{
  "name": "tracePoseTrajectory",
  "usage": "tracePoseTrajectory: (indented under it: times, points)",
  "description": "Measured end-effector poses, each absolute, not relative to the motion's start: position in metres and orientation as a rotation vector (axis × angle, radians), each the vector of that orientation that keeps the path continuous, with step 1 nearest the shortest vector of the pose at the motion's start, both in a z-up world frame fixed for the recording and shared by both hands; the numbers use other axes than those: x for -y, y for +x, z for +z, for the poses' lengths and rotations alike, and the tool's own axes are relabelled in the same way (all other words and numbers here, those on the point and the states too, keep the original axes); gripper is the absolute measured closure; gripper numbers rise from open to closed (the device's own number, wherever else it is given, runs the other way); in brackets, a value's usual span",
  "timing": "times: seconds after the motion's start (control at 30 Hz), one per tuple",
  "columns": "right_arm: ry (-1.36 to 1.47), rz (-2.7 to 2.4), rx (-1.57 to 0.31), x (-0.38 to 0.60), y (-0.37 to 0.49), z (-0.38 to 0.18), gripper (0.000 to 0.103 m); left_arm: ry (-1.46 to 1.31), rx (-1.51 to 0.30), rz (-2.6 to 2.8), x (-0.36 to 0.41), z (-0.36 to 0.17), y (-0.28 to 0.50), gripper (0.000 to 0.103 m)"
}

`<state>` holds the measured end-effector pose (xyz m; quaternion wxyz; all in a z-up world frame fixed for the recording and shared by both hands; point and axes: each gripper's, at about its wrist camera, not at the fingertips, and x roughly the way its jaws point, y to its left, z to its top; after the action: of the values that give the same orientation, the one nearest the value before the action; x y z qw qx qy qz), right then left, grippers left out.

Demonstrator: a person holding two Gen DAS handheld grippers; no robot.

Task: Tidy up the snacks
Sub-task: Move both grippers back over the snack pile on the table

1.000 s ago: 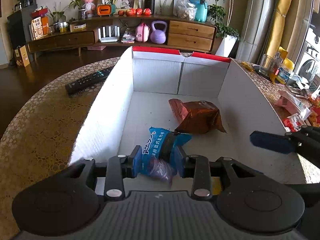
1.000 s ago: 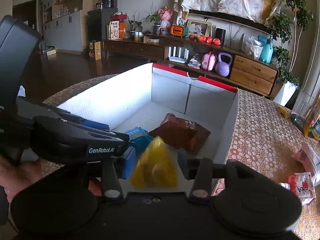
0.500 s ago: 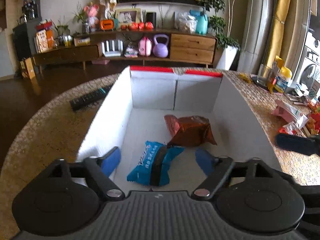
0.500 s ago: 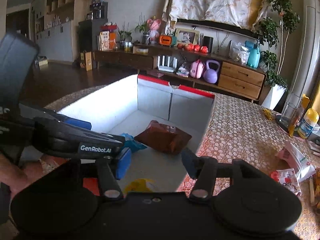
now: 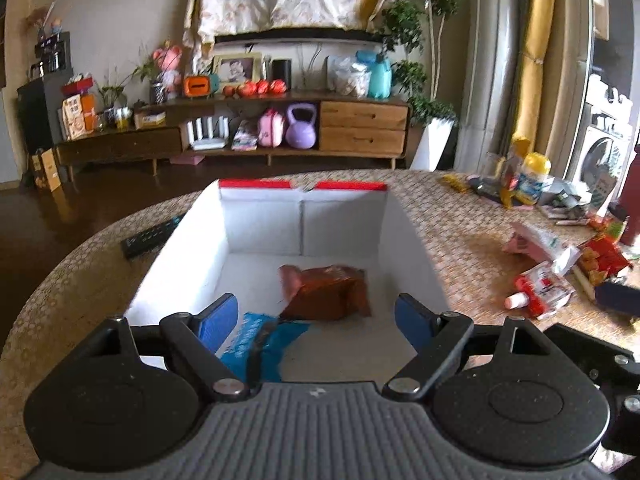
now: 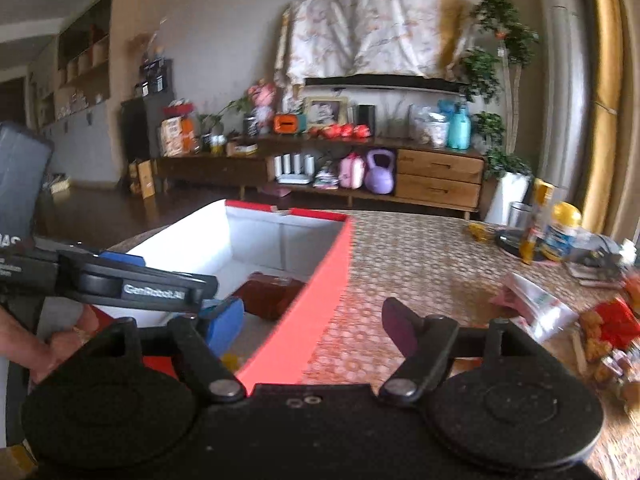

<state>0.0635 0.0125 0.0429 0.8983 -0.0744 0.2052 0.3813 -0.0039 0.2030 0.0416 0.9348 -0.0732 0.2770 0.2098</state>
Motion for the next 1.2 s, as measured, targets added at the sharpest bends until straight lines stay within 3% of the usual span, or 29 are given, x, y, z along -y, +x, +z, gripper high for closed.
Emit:
tracePoseTrajectory:
  times: [0.53,1.2]
  points:
    - [-0.013,0.531,-0.441,0.094,0.102,0.014,0.018,-0.089,-0.484,0.262,-0.126,0.047,0.034,0.017]
    - [0.052,0.302,-0.492,0.185,0.145,-0.025,0.018,0.008,-0.552,0.066,-0.043,0.007,0.115,0.017]
